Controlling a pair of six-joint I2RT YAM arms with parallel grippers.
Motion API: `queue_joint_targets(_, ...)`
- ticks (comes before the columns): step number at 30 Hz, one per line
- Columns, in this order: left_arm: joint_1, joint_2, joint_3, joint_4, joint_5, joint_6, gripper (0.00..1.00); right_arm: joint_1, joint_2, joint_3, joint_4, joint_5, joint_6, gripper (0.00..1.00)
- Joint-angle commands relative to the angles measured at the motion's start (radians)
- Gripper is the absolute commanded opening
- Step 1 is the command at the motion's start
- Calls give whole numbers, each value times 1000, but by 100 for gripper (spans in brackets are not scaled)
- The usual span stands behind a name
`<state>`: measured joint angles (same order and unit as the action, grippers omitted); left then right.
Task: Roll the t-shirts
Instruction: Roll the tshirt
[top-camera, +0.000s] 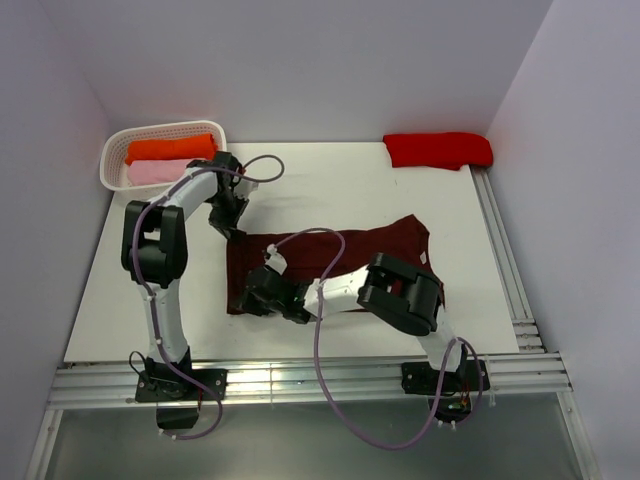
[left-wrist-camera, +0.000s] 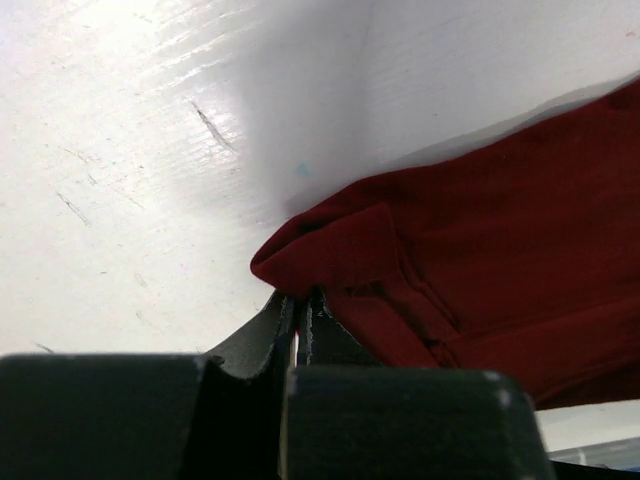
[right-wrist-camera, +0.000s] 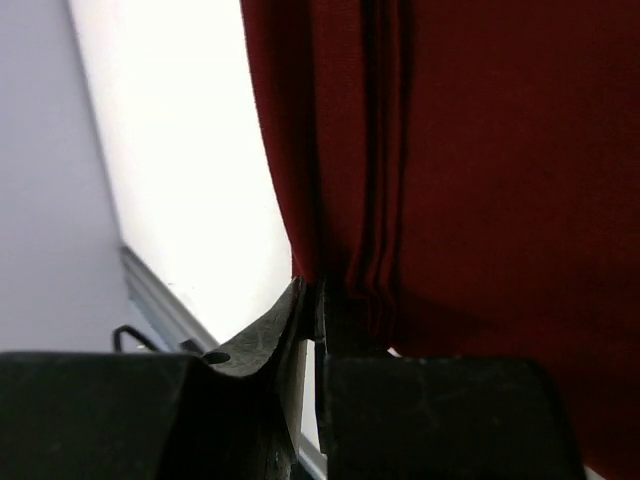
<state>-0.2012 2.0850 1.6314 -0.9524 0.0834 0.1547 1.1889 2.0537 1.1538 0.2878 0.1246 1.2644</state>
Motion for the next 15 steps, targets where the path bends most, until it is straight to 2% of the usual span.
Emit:
queue_joint_targets(1,-29,-23,51,35,-117,3,2,5,-67,-75,215,-68,88,0)
queue_joint_targets(8,-75,18,100,7,-195,-21,4,-11,-89,-177,347,-49,164,0)
queue_joint_targets(15,-101,44,137,-11,-217,-41,17,-12,-96,-253,412,-11,243,0)
